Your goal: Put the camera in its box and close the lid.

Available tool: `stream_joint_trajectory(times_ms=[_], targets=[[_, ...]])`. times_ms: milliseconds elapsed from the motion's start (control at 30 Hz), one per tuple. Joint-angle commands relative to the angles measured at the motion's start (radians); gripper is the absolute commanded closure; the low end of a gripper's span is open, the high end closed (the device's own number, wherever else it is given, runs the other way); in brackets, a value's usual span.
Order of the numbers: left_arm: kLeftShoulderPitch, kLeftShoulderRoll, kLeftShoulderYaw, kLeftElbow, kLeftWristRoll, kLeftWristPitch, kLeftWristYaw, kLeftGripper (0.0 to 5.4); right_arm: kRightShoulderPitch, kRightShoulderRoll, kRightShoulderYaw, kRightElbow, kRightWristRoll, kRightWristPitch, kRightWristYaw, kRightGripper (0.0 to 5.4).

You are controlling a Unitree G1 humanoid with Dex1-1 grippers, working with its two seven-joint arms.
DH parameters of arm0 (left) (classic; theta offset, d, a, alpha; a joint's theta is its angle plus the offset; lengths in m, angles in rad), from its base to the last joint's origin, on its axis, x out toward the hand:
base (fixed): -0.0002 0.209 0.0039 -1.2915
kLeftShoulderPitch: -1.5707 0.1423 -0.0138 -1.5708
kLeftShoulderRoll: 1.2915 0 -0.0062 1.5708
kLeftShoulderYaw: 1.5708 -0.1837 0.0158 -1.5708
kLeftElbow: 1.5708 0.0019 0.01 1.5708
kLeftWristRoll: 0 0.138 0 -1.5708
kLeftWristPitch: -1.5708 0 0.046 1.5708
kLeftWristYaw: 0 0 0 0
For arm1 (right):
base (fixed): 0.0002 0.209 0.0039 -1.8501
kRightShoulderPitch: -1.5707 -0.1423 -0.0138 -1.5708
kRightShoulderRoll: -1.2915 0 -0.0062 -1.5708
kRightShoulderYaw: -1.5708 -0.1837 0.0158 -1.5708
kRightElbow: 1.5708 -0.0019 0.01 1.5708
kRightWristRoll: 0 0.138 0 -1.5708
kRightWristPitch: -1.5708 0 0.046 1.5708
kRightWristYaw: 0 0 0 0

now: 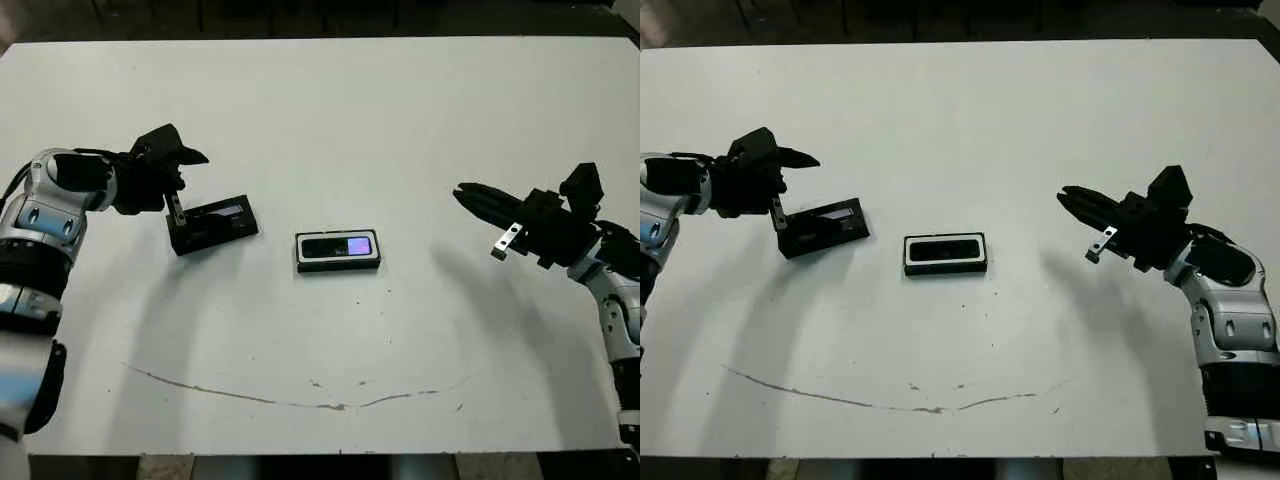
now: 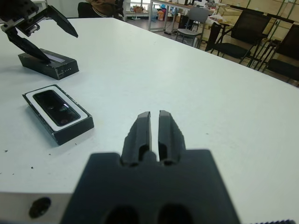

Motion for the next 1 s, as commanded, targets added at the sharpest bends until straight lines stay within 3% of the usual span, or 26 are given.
stream_joint_trajectory(times_ms=[33, 267, 500, 1000], targets=[[0.025, -0.025, -0.024, 0.079, 0.030, 0.004, -0.029, 0.02, 0.024, -0.011, -0.003, 0.008, -0.015, 0.000, -0.013, 5.40], [0.022, -0.016, 0.003, 0.110, 0.019, -0.052, -0.019, 0.02, 0.019, -0.010, 0.000, 0.029, -0.009, -0.013, 0.007, 5.40], [0.019, -0.014, 0.075, 0.132, -0.040, -0.014, -0.015, 0.02, 0.024, -0.008, 0.010, 0.034, -0.036, -0.046, -0.004, 5.40], [0.020, 0.049, 0.138, 0.093, -0.051, 0.017, -0.026, 0.02, 0.002, -0.005, 0.019, 0.095, -0.038, -0.092, 0.041, 5.40]])
